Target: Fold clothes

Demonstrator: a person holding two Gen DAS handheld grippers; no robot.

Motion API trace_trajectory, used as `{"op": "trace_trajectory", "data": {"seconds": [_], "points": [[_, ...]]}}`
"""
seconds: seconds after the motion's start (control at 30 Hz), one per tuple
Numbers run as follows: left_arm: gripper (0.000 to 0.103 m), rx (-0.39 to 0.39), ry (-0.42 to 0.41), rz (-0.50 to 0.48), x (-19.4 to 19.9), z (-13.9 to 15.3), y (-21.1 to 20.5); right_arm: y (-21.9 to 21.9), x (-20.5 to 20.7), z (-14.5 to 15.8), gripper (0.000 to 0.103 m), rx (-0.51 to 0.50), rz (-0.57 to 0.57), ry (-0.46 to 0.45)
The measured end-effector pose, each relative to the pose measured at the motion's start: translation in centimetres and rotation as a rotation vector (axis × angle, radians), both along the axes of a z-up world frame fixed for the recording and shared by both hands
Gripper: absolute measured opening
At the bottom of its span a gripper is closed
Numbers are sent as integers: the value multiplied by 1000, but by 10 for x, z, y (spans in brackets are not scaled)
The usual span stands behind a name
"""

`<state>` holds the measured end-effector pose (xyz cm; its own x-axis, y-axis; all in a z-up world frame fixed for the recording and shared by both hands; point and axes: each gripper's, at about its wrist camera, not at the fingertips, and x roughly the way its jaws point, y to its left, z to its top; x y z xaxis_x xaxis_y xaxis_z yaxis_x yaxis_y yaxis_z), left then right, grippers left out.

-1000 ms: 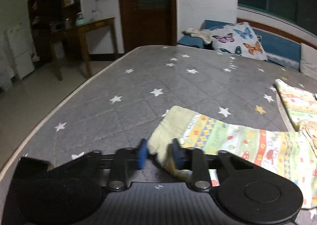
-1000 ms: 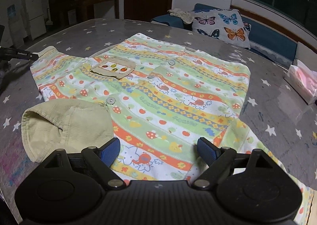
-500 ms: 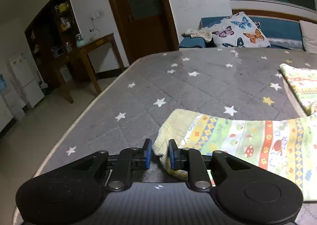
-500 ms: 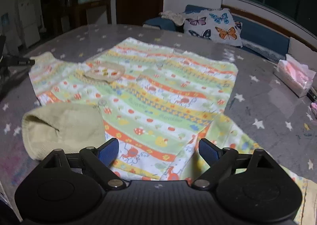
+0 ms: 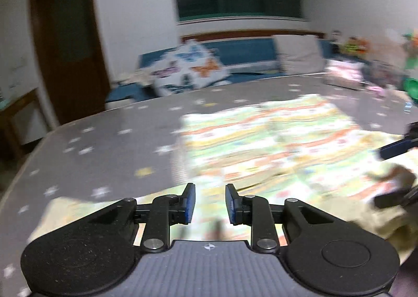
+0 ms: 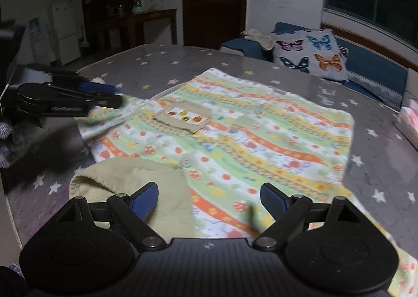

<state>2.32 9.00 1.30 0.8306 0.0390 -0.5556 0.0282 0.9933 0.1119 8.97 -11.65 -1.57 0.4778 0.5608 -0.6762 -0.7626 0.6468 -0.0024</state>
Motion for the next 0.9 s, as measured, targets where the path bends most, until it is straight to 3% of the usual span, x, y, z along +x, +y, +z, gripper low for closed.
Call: {"op": "trace_trajectory", "data": {"seconds": [0.2, 0.43, 0.67, 0.9], "points": [[25, 14, 65, -165, 8, -24, -38, -12, 0, -4, 87, 8, -15, 27], [25, 53, 70, -190, 3, -30, -44, -40, 38, 4, 87, 58, -132, 33], [25, 45, 55, -216, 5, -20, -42, -43, 90, -15, 87, 62, -197, 80], [25, 19, 23, -254, 9, -10, -53, -52, 77, -6, 84, 79, -189, 58]]}}
